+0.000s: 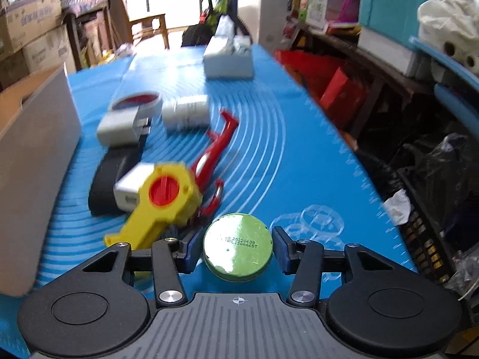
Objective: Organize rigid objects
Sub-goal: 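Move the left tool to the basket rim while the right tool grasps the green tin, then carry the green tin into the basket with the right tool and release, then grasp the yellow-and-red toy tool with the right tool and lift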
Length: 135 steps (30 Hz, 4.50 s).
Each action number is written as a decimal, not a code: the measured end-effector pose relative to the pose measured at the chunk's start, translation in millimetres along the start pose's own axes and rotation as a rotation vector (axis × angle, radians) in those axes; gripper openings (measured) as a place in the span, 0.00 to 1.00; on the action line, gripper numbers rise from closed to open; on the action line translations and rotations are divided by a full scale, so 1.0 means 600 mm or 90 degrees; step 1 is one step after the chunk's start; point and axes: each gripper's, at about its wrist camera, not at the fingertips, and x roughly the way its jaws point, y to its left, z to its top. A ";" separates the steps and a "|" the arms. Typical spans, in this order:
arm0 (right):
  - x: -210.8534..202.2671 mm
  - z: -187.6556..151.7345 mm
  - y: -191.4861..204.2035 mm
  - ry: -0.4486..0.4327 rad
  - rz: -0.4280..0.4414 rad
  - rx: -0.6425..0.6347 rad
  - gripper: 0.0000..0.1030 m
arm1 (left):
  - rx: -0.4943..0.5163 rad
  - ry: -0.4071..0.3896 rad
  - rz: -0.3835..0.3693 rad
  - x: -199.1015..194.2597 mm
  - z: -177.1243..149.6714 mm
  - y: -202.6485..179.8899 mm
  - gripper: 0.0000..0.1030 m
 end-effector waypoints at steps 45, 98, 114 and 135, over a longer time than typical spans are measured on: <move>0.049 0.101 0.463 0.147 0.204 -0.270 0.55 | 0.024 -0.001 0.010 0.000 -0.003 -0.012 0.03; 0.049 0.024 0.105 0.035 -0.019 0.037 0.66 | 0.027 -0.001 0.016 -0.002 -0.003 -0.013 0.04; 0.005 0.017 0.098 -0.057 0.039 0.024 0.49 | 0.028 -0.001 0.016 -0.002 -0.003 -0.014 0.04; -0.113 0.146 0.177 -0.240 0.115 -0.057 0.49 | 0.026 -0.001 0.015 -0.001 -0.004 -0.015 0.04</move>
